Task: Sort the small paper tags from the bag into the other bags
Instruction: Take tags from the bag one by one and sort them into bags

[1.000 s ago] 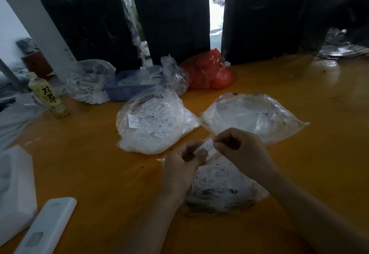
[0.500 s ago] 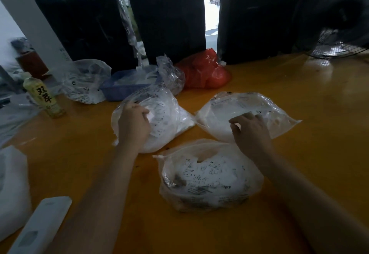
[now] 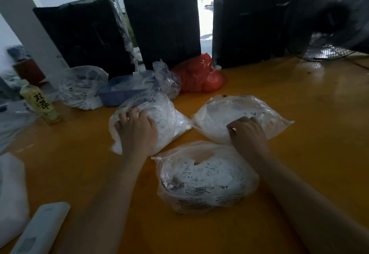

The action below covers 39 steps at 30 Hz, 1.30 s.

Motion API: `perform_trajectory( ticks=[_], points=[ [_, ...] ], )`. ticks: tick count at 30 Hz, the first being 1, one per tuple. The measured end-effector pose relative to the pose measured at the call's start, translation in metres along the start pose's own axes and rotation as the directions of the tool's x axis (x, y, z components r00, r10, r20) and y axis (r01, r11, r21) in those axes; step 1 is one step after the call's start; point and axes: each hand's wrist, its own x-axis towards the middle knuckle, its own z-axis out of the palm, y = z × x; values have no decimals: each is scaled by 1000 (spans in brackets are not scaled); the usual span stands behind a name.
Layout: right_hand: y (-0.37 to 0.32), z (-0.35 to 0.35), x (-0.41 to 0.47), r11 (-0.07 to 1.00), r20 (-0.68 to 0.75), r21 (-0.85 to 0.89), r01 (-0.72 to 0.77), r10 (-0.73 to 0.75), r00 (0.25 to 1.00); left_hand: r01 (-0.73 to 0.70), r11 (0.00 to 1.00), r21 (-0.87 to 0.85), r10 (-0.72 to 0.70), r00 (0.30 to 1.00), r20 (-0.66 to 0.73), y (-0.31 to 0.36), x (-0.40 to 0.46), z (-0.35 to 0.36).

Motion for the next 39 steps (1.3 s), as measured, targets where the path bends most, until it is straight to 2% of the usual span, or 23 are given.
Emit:
perform_trajectory(
  ticks=[3, 7, 9, 11, 13, 15, 16, 20, 22, 25, 28, 31, 36, 39],
  points=[
    [-2, -9, 1, 999, -53, -38, 35, -37, 998, -164, 963, -216, 133, 979, -152, 16, -23, -2],
    [-4, -20, 11, 992, 32, -119, 47, -44, 999, -380, 787, -486, 297, 924, -242, 42, -58, -1],
    [-4, -26, 17, 992, 69, -111, 62, -55, 996, -364, 738, -568, 320, 930, -180, 50, -71, 4],
    [-3, -32, 23, 995, 144, -51, 82, -74, 987, -323, 708, -627, 387, 921, -38, 52, -79, 11],
    [-3, -39, 27, 997, 258, 25, 70, -74, 963, -386, 696, -605, 547, 832, 99, 52, -84, 20],
    [-3, -44, 34, 997, 351, 36, 72, -80, 933, -522, 703, -482, 673, 708, 215, 51, -88, 29],
    [-3, -46, 36, 997, 386, 20, 78, -80, 919, -577, 701, -418, 698, 676, 237, 51, -89, 34],
    [-6, -57, 49, 997, 431, -9, 79, -68, 900, -643, 722, -257, 691, 691, 212, 54, -91, 41],
    [-6, -61, 55, 999, 448, 38, 32, -45, 893, -619, 733, -281, 672, 723, 158, 57, -91, 40],
    [-2, -69, 61, 987, 454, 157, -26, -49, 890, -475, 750, -460, 538, 843, 9, 59, -88, 32],
    [0, -77, 63, 976, 469, 212, -59, -48, 882, -272, 709, -650, 378, 926, 24, 59, -83, 26],
    [-1, -80, 63, 988, 459, 140, -57, -13, 888, -157, 612, -775, 300, 953, 44, 59, -83, 25],
    [-8, -84, 64, 986, 369, 154, -59, -2, 929, -83, 556, -827, 304, 946, 110, 62, -75, 22],
    [-18, -89, 60, 961, 315, 270, -56, -33, 948, 6, 510, -860, 266, 950, 165, 66, -66, 16]
  ],
)
